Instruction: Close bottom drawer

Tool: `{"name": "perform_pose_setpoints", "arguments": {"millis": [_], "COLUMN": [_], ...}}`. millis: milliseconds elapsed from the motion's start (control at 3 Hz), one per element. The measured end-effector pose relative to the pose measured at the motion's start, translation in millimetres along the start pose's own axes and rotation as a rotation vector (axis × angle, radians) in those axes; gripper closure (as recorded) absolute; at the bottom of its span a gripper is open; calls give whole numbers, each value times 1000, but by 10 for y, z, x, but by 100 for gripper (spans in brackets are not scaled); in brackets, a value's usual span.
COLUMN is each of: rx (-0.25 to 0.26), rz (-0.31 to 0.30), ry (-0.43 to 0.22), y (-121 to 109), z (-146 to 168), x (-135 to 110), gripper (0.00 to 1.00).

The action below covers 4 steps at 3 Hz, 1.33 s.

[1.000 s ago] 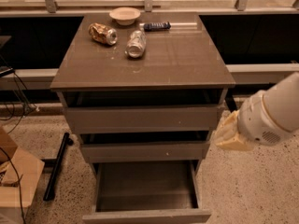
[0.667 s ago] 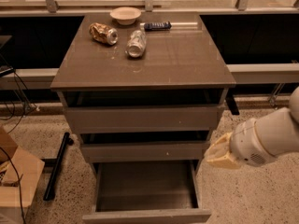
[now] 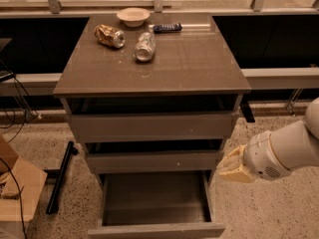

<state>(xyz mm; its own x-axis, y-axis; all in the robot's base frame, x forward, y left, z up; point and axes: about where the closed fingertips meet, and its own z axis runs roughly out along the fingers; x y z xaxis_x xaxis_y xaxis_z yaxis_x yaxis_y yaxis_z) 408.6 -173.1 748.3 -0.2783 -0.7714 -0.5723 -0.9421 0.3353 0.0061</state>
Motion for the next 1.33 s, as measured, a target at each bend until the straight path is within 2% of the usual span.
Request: {"name": "perform_pose_setpoints", "arguments": {"millis": [333, 667, 1000, 1333], "rx": [-25, -2, 17, 10], "rz": [53, 90, 150, 226], "ry": [41, 42, -43, -167], "y": [54, 113, 136, 116], "z": [386, 717, 1043, 1365], "x": [246, 524, 807, 1158], "gripper": [100, 100, 100, 100]}}
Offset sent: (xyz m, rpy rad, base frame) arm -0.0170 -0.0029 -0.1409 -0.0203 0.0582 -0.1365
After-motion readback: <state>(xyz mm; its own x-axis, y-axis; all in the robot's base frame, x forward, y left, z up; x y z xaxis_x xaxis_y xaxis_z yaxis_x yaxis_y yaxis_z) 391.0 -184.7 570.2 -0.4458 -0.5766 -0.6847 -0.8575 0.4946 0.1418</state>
